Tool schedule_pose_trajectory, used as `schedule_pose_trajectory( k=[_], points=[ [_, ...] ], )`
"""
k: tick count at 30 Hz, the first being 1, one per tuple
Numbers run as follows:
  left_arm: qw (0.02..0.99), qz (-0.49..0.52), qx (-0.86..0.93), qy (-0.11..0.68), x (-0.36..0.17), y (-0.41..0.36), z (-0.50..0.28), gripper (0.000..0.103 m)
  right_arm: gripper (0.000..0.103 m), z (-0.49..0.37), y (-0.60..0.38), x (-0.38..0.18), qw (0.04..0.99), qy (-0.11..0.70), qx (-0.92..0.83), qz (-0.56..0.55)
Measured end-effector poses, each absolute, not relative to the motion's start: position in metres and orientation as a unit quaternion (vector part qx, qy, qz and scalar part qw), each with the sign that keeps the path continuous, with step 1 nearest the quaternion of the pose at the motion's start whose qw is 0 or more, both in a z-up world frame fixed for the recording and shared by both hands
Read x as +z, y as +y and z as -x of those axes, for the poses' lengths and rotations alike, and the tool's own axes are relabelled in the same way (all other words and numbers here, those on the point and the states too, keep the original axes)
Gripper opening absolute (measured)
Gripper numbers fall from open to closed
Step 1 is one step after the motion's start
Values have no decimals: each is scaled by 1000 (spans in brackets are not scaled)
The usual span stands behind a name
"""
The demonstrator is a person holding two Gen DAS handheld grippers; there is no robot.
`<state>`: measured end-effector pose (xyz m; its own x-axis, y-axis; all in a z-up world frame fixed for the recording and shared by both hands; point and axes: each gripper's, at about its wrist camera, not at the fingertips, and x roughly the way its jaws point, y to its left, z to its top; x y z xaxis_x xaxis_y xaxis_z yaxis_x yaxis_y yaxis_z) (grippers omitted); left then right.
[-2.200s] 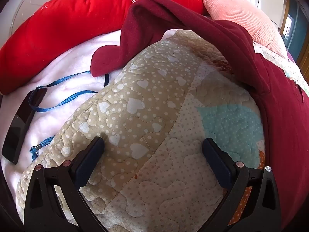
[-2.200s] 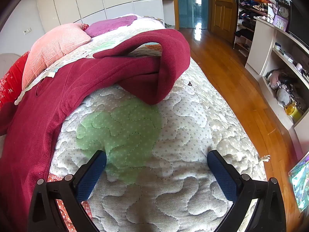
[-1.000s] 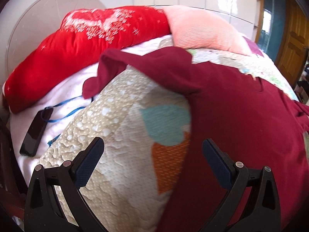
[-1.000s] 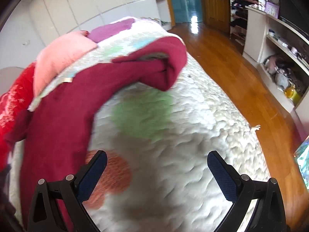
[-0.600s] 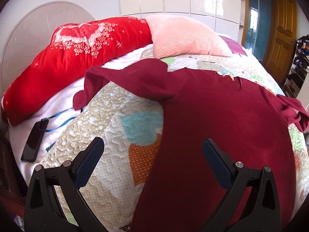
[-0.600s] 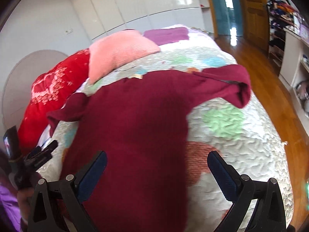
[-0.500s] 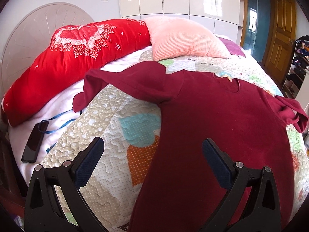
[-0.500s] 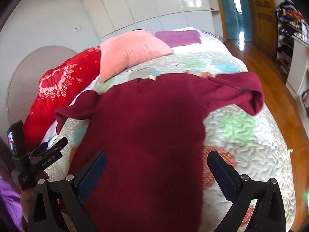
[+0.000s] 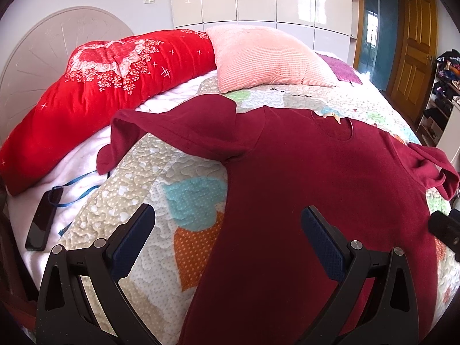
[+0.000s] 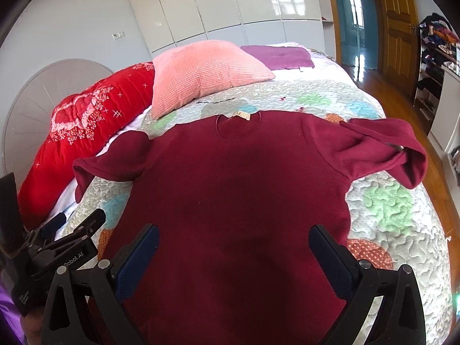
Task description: Fold small clothes
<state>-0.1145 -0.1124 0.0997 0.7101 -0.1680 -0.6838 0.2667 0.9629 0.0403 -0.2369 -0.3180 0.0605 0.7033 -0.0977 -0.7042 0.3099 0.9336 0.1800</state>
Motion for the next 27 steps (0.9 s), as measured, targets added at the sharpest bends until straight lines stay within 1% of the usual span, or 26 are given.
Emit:
schedule_pose_trajectory(
  k=[6, 17, 23, 27],
  points=[
    [920, -51, -123, 368, 93, -116, 93, 102, 103, 212, -313, 50, 915, 363, -119, -132],
    [918, -59, -122, 374, 69, -122, 61, 102, 103, 158, -309, 19, 913, 366, -134, -121],
    [914, -66, -127, 380, 62, -123, 53, 102, 103, 147, -305, 12, 910, 374, -140, -109],
    [914, -62, -124, 380, 61, -117, 51, 102, 103, 146, -306, 10, 907, 377, -140, -122]
  ],
)
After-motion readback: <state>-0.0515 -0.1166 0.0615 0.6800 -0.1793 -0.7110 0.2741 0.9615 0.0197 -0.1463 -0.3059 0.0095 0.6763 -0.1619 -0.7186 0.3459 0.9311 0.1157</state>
